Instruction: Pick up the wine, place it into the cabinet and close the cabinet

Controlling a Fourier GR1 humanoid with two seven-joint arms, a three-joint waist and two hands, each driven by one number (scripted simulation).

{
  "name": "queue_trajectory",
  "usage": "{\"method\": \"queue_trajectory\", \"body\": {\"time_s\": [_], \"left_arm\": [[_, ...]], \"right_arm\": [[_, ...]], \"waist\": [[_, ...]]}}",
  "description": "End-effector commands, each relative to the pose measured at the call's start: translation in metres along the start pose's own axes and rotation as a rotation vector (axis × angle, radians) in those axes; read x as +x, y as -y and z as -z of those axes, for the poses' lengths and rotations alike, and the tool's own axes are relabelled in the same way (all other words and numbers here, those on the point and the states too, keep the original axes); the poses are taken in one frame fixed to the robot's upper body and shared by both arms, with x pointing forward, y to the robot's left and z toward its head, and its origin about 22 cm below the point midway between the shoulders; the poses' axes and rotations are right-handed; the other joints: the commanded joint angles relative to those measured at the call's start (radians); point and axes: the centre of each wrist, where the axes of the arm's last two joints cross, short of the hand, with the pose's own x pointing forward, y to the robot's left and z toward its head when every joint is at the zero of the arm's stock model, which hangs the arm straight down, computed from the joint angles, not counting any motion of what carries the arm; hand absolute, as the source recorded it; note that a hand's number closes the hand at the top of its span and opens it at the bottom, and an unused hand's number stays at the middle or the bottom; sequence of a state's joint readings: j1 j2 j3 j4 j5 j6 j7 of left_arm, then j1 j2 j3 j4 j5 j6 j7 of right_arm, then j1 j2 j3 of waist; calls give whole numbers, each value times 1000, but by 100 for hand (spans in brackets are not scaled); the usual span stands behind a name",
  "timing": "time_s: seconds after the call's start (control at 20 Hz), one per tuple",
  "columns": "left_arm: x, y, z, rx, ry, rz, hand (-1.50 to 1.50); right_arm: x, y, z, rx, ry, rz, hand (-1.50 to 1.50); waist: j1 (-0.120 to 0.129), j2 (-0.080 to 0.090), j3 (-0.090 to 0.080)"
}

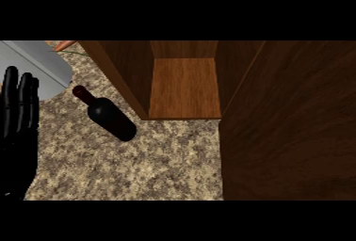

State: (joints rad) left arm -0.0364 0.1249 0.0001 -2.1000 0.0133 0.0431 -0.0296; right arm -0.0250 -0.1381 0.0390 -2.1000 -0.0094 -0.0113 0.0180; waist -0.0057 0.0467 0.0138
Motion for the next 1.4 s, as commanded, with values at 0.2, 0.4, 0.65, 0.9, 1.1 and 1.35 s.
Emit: {"method": "queue_trajectory", "body": {"time_s": [0.2, 0.4, 0.65, 0.9, 1.1, 1.35], "left_arm": [[-32, 0, 33, 377, -173, -17, -150], [-33, 8, 32, 535, -376, -309, -150], [-3, 20, 60, 580, -382, -349, -150], [27, 37, 74, 581, -388, -356, -150], [44, 31, 77, 607, -388, -367, -150], [66, 35, 92, 592, -372, -353, -150]], "right_arm": [[-1, 9, -23, 63, 16, 25, -150], [-2, -14, -37, 259, -150, 256, -150], [56, -4, -54, 270, -156, 287, -150], [90, 3, -67, 278, -181, 271, -150], [96, 4, -66, 278, -175, 284, -150], [114, -6, -70, 262, -175, 299, -150]], "waist": [[-20, -45, -12], [-25, -50, -14], [-12, -52, -13], [-7, -52, -13], [-3, -52, -13], [-8, -54, -13]]}}
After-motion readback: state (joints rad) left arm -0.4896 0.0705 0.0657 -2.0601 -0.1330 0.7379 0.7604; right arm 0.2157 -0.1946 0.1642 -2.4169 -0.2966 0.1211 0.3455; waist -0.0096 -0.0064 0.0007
